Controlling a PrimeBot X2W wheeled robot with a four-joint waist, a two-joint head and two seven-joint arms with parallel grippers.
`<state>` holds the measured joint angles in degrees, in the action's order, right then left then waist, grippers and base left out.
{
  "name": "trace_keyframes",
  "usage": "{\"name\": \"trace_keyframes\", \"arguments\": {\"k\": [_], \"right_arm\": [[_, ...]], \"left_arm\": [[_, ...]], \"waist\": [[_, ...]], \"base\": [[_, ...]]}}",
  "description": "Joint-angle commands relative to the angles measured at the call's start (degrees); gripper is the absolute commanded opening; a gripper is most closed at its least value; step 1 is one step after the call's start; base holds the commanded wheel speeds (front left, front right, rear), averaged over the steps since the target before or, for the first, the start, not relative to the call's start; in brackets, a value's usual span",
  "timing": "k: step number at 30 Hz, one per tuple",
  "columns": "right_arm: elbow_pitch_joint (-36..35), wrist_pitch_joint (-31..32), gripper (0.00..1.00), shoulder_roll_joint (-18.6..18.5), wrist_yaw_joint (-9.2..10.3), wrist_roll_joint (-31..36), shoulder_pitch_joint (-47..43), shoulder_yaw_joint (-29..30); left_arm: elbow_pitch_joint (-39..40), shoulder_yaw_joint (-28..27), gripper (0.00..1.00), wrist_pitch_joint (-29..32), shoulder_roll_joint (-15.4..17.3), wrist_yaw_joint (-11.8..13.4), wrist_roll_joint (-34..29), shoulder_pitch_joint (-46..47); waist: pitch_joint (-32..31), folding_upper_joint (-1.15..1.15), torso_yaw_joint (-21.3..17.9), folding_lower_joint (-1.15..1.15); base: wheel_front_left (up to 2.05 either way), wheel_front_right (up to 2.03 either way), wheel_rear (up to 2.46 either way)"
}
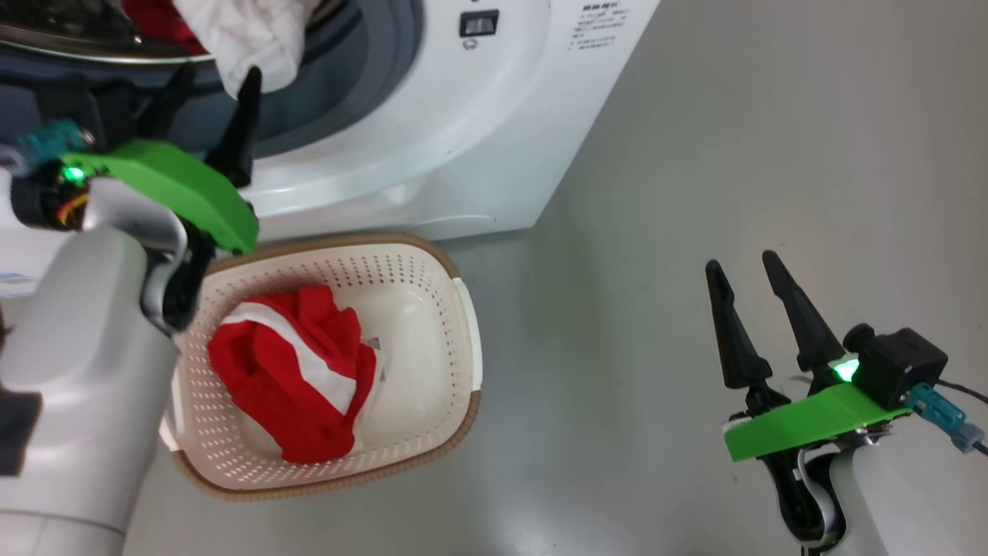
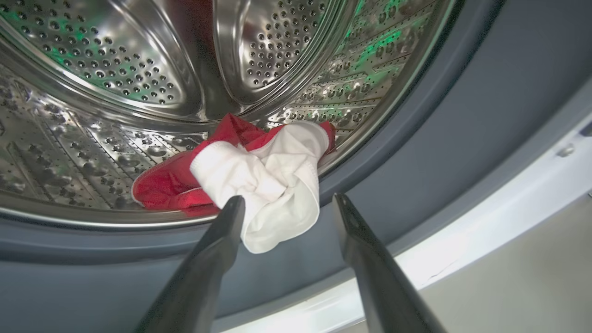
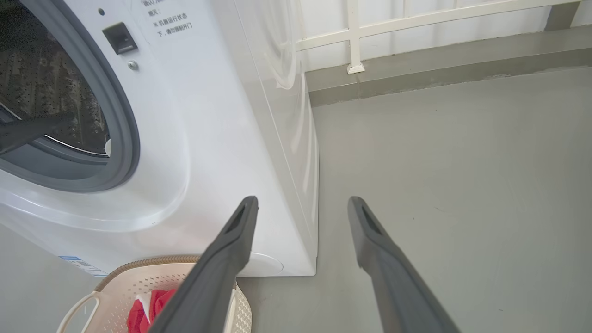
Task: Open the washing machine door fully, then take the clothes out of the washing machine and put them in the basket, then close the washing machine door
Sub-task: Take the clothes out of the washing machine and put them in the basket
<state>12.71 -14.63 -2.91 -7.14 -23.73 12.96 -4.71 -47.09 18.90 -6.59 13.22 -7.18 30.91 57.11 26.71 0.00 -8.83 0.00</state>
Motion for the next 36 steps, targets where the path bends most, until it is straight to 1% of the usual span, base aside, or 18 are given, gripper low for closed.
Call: {"name": "trace_keyframes", "arguments": {"k": [1,6,17,25,30,31,32,33,34,35,36], "right_arm": [[-1.56,-0.37,1.0,0.02,-0.35,-0.39,0.95,-1.5],[-1.8,-0.37,1.0,0.02,-0.35,-0.92,2.22,-2.35],[-1.81,-0.37,1.0,0.02,-0.35,-2.24,3.9,-4.52],[-1.91,-0.37,1.0,0.03,-0.35,-2.78,3.87,-4.92],[-1.92,-0.37,1.0,0.03,-0.35,-2.72,4.01,-4.88],[-1.91,-0.37,1.0,0.03,-0.35,-2.69,4.04,-4.88],[-1.91,-0.37,1.0,0.03,-0.35,-2.65,4.06,-4.88],[-1.9,-0.37,1.0,0.03,-0.35,-2.61,4.06,-4.88],[-1.9,-0.37,1.0,0.03,-0.35,-2.56,4.06,-4.89],[-1.91,-0.37,1.0,0.03,-0.35,-2.49,4.04,-4.87],[-1.89,-0.37,1.0,0.03,-0.35,-2.41,4.01,-4.83]], "left_arm": [[0.45,-0.98,1.0,0.21,2.43,-0.31,1.13,1.84],[-4.39,1.67,1.0,1.97,3.26,-0.31,4.36,7.09],[-14.57,5.58,1.0,3.14,5.74,-0.31,6.9,15.69],[-17.11,8.87,1.0,4.5,7.27,-0.31,9.64,17.73],[-17.84,10.96,1.0,4.62,7.51,-0.31,11.2,17.98],[-17.92,11.41,0.94,4.58,7.5,-0.31,11.46,17.97],[-18.0,11.82,0.49,4.45,7.5,-0.31,11.72,17.95],[-18.08,12.23,0.36,4.25,7.47,-0.31,11.96,17.91],[-18.05,12.64,0.2,3.91,7.4,-0.31,12.21,17.82],[-18.02,13.07,0.02,3.59,7.31,-0.31,12.44,17.72],[-18.04,13.46,0.0,3.37,7.23,-0.31,12.69,17.63]], "waist": [[1.7,0.0,-1.33,0.0],[3.53,0.0,-2.19,0.0],[6.14,0.0,-4.61,0.0],[6.77,0.0,-5.84,0.0],[6.63,0.0,-5.93,0.0],[6.56,0.0,-5.89,0.0],[6.47,0.0,-5.84,0.0],[6.37,0.0,-5.78,0.0],[6.28,0.0,-5.72,0.0],[6.19,0.0,-5.63,0.0],[6.07,0.0,-5.54,0.0]], "base": [[0.0,0.0,0.0],[0.0,0.0,0.0],[0.0,0.0,0.0],[0.0,0.0,0.0],[0.0,0.0,0.0],[0.0,0.0,0.0],[0.0,0.0,0.0],[0.0,0.0,0.0],[0.0,0.0,0.0],[0.0,0.0,0.0],[0.0,0.0,0.0]]}}
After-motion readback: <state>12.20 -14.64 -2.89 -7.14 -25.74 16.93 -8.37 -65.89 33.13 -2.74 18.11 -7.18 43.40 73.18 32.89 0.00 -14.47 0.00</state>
